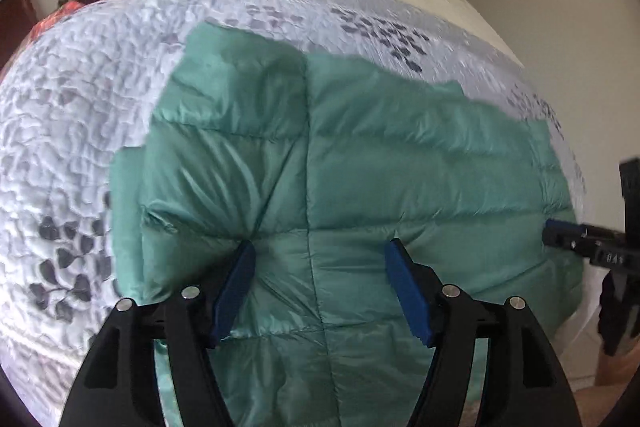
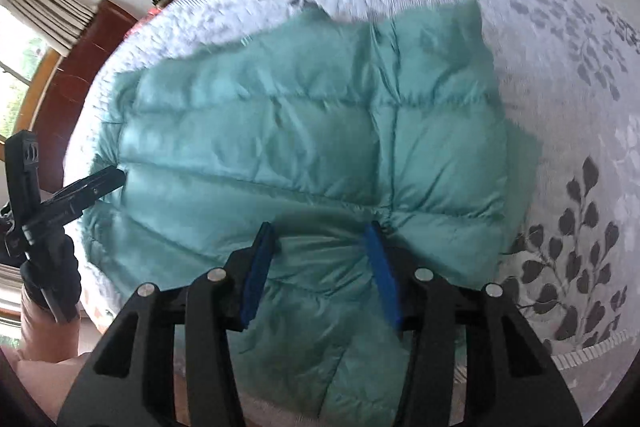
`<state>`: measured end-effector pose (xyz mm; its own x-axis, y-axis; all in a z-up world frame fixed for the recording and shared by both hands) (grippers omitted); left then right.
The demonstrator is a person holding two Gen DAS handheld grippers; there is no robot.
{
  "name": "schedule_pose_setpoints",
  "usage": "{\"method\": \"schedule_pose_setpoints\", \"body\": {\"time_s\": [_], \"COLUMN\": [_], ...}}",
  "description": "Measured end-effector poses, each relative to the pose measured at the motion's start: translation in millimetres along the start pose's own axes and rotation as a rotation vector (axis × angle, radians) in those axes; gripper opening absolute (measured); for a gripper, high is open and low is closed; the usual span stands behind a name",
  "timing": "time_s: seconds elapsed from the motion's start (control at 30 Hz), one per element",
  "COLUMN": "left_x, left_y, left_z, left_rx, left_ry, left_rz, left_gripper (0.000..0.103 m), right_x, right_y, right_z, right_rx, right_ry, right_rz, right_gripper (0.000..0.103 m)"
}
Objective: Fold large clothes
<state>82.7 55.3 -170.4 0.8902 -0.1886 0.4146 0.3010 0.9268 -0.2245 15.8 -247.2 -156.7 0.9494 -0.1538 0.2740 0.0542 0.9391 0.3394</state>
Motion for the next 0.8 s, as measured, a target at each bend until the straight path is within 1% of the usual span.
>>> {"method": "schedule_pose_setpoints", "body": {"time_s": [0.07,0.2,0.27,0.33,0.37,0.4,0.43,0.5,0.57,0.63,0.7,0.73,0.8], "left_x": [-5.1,-7.7,-4.6,-0.8,-0.8,1.0,2.4,0.9,-4.6,-15.0,-24.0,-30.1,-38.4], "left_y": [-2.3,0.7,0.3,3.0,3.8,7.6,13.8,27.3,46.0,64.5,75.4,79.9,81.4], "left_z": [-3.1,-11.5,-9.4,3.3,14.4,26.6,39.2,55.3,62.8,59.9,53.8,49.6,42.2], "left_rx": [0.012,-0.005,0.003,-0.001,-0.007,-0.009,0.01,0.047,0.063,0.046,0.021,-0.017,-0.088], "left_ry": [-0.007,-0.002,0.009,0.022,0.015,-0.007,-0.031,-0.054,-0.045,-0.009,0.019,0.033,0.048], "left_rz": [-0.031,-0.021,-0.02,0.003,0.014,0.022,0.028,0.041,0.078,0.135,0.179,0.215,0.255], "left_gripper": [0.07,0.071,0.07,0.069,0.069,0.069,0.073,0.078,0.078,0.078,0.078,0.078,0.078], "right_x": [-1.6,-3.1,-2.8,-3.5,-1.5,-2.2,-3.5,-6.7,-13.1,-18.7,-25.3,-28.3,-31.8], "right_y": [0.7,-1.8,-2.3,-4.4,-3.7,-6.3,-9.7,-19.9,-34.8,-45.0,-53.6,-56.9,-61.6], "right_z": [-6.7,-16.4,-11.4,4.8,11.3,24.8,36.1,54.8,64.3,64.5,60.0,55.5,45.9], "right_rx": [-0.008,0.0,0.004,0.021,0.034,0.053,0.056,0.02,-0.042,-0.067,-0.062,-0.06,-0.054], "right_ry": [0.0,0.0,-0.002,-0.022,-0.035,-0.06,-0.078,-0.105,-0.096,-0.083,-0.065,-0.05,-0.03], "right_rz": [0.008,-0.003,-0.007,-0.019,-0.025,-0.035,-0.043,-0.065,-0.098,-0.123,-0.144,-0.156,-0.171], "right_gripper": [0.046,0.046,0.046,0.046,0.046,0.046,0.046,0.046,0.047,0.047,0.044,0.042,0.04]}}
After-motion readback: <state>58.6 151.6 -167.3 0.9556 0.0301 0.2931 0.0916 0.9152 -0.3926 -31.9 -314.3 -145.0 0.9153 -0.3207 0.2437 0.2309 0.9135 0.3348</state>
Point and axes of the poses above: each gripper's, at about its wrist camera, not at the fingertips, and z roughly against the way its jaws point, y to its left, x to its top, the point moved 4 cm from there along -z, roughly the way its jaws point, and after that the axes turned 1 degree about z, right-handed, at the moved point
